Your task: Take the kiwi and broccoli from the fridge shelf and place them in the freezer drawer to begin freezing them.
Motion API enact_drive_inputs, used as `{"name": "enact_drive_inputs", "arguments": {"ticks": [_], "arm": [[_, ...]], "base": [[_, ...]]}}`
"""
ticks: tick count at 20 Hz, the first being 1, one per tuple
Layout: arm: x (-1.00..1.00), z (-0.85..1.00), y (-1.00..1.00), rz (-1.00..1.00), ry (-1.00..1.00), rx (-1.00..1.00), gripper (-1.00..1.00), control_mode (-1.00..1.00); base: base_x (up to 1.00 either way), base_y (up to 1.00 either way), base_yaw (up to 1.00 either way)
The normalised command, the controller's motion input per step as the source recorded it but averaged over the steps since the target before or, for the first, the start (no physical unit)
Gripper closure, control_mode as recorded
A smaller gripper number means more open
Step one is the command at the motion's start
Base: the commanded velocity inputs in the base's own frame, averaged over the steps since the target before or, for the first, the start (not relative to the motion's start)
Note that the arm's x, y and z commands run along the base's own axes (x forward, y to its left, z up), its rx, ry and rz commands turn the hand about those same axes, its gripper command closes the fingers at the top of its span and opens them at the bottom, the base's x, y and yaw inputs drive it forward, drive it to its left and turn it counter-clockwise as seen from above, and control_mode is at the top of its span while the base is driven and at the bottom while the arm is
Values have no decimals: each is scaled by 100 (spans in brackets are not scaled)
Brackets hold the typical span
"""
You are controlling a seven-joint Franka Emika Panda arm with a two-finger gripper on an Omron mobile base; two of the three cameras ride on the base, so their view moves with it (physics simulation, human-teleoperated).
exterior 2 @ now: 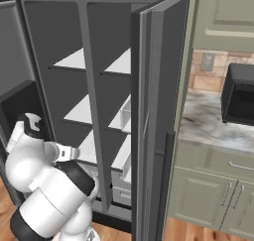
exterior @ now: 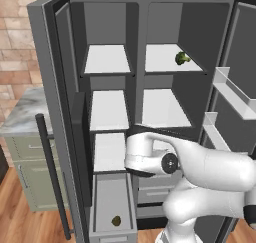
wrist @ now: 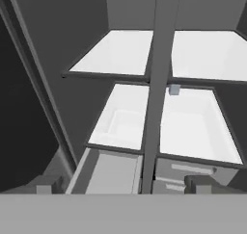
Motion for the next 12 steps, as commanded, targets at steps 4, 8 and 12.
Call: {"name": "enact_drive_inputs", "arguments": {"ticks": [4,8,12], "arm": [[-14,63,-42,-4,4,-28,-100,-100],[-8,78,-38,-2,4,-26,-100,-100],[-1,83,-17,-6,3,-32,-100,-100]], "base": [[0,0,0],[0,0,0],[0,0,0]]}}
